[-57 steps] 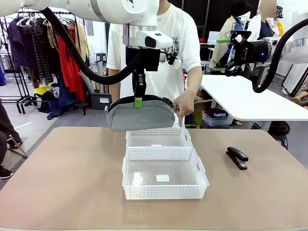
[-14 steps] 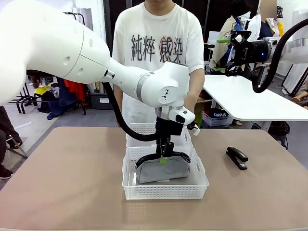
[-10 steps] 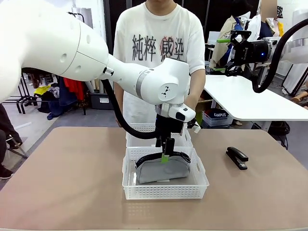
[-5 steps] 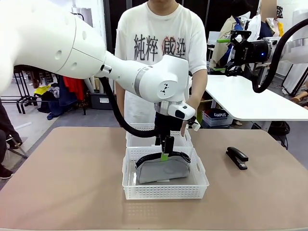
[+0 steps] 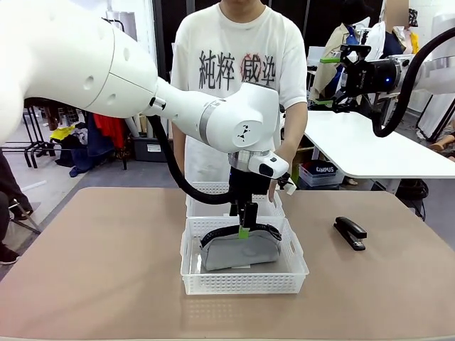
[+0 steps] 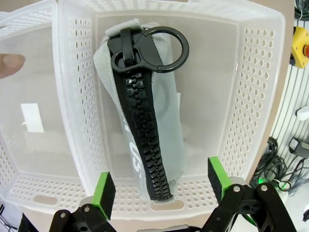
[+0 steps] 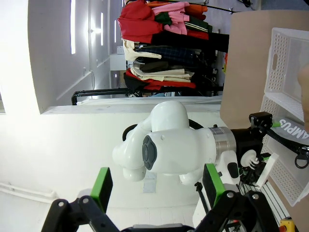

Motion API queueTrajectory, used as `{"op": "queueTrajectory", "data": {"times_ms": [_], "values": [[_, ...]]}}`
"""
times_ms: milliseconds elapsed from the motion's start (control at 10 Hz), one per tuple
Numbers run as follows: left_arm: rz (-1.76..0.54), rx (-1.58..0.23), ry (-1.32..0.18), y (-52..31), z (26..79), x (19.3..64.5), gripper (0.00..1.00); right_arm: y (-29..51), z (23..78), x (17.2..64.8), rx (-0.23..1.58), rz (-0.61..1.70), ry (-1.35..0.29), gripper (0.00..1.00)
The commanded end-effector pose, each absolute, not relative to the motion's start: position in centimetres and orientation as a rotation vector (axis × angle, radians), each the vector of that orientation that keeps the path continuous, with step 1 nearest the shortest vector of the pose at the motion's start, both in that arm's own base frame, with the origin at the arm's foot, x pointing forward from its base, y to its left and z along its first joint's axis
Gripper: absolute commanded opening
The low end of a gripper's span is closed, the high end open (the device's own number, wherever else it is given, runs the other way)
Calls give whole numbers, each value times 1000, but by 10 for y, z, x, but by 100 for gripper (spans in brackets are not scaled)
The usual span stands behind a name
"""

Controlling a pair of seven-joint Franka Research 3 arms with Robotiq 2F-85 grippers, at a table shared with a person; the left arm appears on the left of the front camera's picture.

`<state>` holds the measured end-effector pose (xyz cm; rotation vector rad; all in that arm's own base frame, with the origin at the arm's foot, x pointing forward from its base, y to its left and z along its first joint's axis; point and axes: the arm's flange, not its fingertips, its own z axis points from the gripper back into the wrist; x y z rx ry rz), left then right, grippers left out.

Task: Distribute items into two baskets.
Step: Pick up the Stapler that the person points to.

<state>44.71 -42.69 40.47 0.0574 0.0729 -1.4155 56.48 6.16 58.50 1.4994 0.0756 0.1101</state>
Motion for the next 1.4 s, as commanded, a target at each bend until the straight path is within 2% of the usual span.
{"op": "queueTrajectory", "data": {"times_ms": [0,900,1300], "values": [[-1418,66,70,-426,407,446,100,62,587,564,1501,114,73,100],[-1416,57,72,-427,405,447,100,62,587,564,1501,114,73,100],[-1113,-173,48,-360,485,450,100,62,587,564,1501,114,73,100]]}}
